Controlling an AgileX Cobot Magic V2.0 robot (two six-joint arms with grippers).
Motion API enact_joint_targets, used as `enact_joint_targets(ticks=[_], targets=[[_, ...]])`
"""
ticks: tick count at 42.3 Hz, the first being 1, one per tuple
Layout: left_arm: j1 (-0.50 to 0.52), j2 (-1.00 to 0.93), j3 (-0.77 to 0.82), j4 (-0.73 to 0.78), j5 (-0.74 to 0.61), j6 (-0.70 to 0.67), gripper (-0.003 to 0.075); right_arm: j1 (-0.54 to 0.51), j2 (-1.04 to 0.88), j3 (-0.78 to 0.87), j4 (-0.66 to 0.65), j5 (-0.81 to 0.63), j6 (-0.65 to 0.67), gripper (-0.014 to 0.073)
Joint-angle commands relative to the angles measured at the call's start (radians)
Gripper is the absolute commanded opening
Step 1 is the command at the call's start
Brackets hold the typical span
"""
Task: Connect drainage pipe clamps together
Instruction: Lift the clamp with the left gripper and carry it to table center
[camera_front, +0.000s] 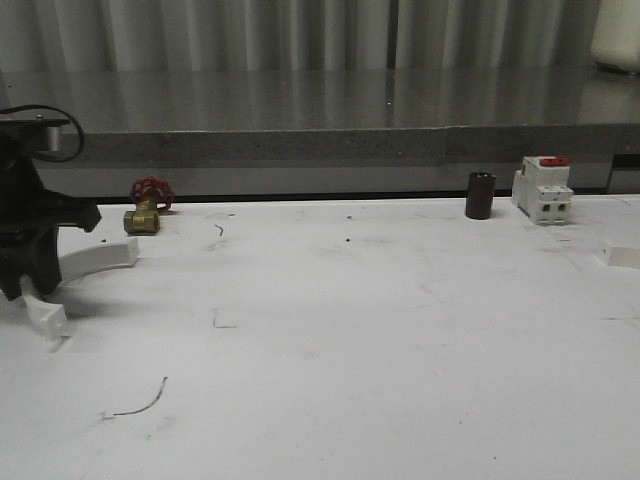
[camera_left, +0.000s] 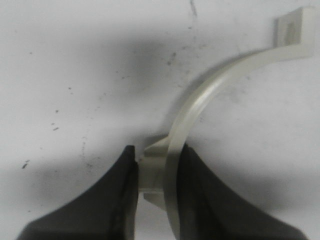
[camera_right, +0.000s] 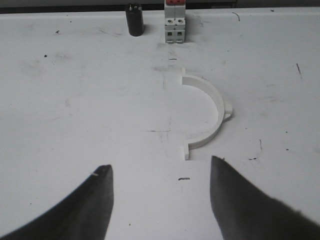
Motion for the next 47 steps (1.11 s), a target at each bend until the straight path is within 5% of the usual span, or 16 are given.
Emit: enact_joint_targets(ticks=[1, 22, 33, 47], targets=[[-0.058, -0.063, -0.064, -0.013, 0.041, -0.014, 0.006, -0.007, 0.01, -0.031, -0.002, -0.062, -0.002, 0.0456], [-0.487, 0.069, -0.404, 0.143, 0.163, -0.517, 0.0063, -0.007, 0.01, -0.031, -0.002, -0.062, -0.002, 0.0456], [-0.563, 0.219, -0.603, 0.139, 0.238, -0.7, 0.0063, -0.007, 0.01, -0.031, -0.002, -0.062, -0.002, 0.0456], [-0.577, 0.253, -0.635, 0.132, 0.267, -0.723, 0.0066, -0.007, 0.01, -0.031, -0.002, -0.062, -0.002, 0.0456]])
